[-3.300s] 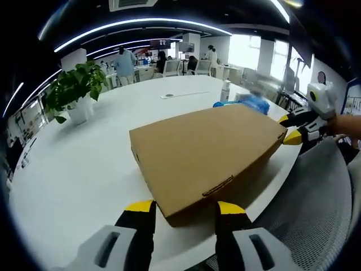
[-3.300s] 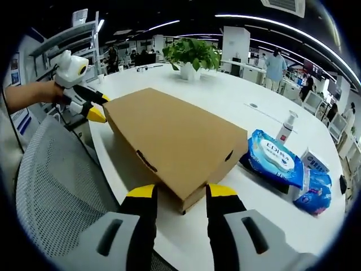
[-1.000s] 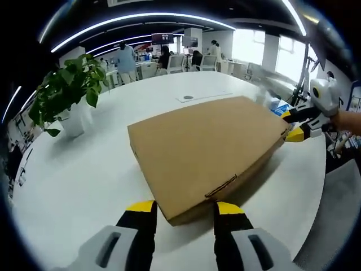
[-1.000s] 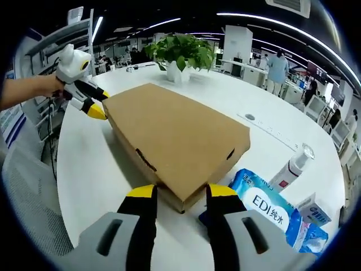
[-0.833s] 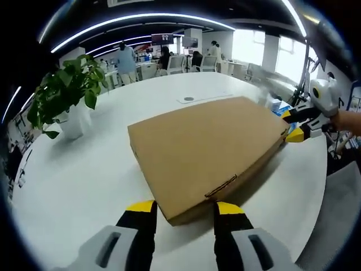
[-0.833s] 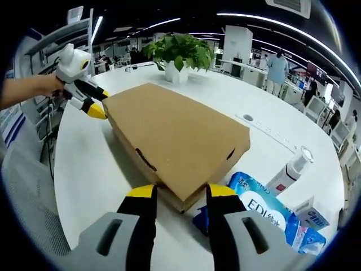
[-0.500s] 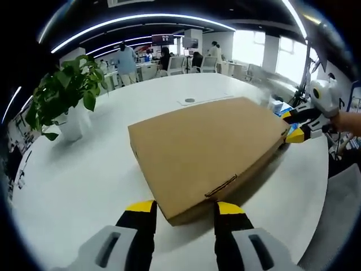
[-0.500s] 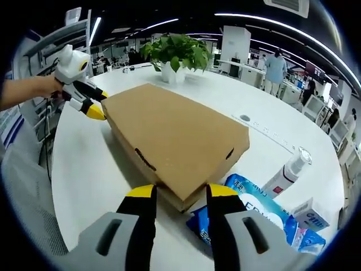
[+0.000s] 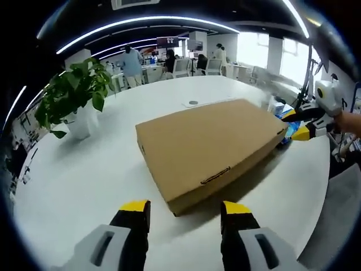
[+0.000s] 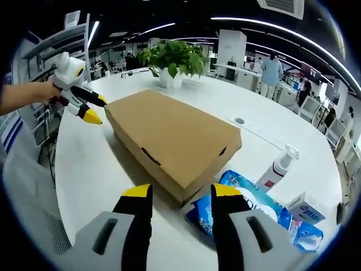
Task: Operate the shoe box by opening the lid, removing the specified soft item, and placing it in the target area until the item is outside and the box remains undamaged.
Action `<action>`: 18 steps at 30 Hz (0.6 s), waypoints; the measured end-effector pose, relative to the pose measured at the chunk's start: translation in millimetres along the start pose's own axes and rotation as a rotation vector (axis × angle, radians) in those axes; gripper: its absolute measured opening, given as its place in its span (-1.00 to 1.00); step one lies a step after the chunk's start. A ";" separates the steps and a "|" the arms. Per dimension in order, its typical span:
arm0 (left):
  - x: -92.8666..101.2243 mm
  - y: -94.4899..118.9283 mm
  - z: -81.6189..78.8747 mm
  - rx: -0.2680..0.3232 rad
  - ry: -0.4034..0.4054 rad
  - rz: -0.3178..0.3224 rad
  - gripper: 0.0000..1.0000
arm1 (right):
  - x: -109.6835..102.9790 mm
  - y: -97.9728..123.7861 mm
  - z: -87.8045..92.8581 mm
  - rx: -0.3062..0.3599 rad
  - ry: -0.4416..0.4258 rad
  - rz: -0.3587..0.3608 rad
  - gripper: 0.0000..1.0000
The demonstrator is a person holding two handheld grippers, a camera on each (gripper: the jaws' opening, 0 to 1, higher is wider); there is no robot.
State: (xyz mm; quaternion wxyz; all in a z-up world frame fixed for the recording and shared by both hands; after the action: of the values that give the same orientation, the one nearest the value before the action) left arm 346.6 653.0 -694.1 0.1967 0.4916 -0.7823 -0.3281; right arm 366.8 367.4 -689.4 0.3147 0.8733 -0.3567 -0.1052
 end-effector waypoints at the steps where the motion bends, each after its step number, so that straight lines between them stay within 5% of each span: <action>1: 0.9 2.2 0.9 0.002 0.002 -0.002 0.04 | -0.2 2.6 0.8 0.002 -0.001 0.001 -0.19; 18: 44.5 64.2 12.4 0.121 0.097 0.004 0.31 | -2.0 75.4 25.7 0.060 -0.056 0.075 0.01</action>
State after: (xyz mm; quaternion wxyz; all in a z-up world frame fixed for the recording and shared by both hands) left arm 278.2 636.3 -658.2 0.2047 0.5164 -0.7913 -0.2556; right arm 312.8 315.3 -662.4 0.2819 0.8652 -0.4007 -0.1071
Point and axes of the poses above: the point that each gripper's makers call its tool centre point, and the gripper's own axes: y roughly backward along the fingers, x roughly to its right, z roughly out of its underside, the point moved 2 cm from there along y, roughly backward along the fingers, and after that the axes turned 2 degrees about -x, right-handed, at the moved point
